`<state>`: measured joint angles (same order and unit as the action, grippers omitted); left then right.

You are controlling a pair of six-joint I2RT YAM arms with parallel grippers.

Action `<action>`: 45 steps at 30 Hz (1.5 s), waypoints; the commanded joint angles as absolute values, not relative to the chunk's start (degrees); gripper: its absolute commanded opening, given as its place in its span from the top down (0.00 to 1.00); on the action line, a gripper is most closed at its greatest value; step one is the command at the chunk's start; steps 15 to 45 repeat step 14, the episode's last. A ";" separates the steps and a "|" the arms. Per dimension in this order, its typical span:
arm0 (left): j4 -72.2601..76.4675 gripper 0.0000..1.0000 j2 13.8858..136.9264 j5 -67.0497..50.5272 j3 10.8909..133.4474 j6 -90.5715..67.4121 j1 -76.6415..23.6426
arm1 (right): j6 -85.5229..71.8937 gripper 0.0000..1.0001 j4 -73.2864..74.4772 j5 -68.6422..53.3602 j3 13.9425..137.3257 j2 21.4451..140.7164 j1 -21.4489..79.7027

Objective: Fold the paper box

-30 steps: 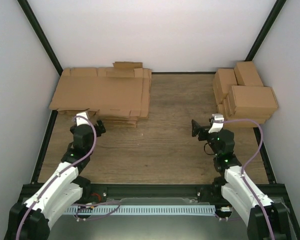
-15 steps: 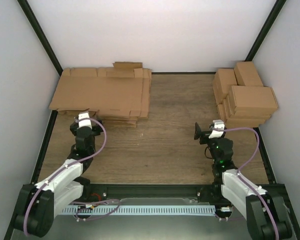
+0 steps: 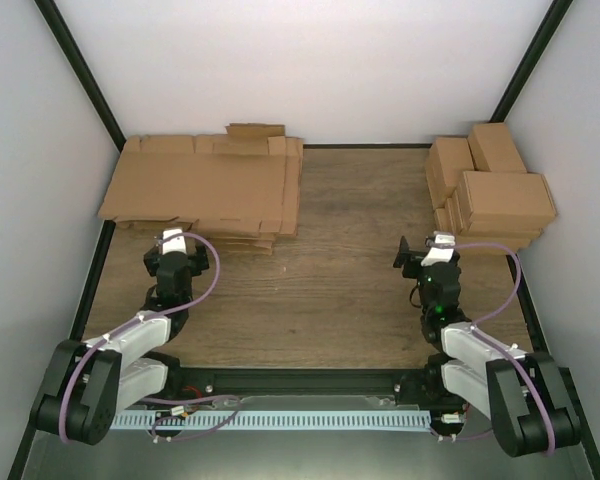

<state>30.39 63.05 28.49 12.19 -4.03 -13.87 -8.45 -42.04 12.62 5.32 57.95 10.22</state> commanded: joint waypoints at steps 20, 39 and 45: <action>31.66 0.00 63.36 29.45 13.54 -4.57 -13.71 | -9.92 0.00 -40.54 18.32 8.82 59.67 11.49; 31.66 0.00 63.36 29.45 13.54 -4.57 -13.71 | -9.92 0.00 -40.54 18.32 8.82 59.67 11.49; 31.66 0.00 63.36 29.45 13.54 -4.57 -13.71 | -9.92 0.00 -40.54 18.32 8.82 59.67 11.49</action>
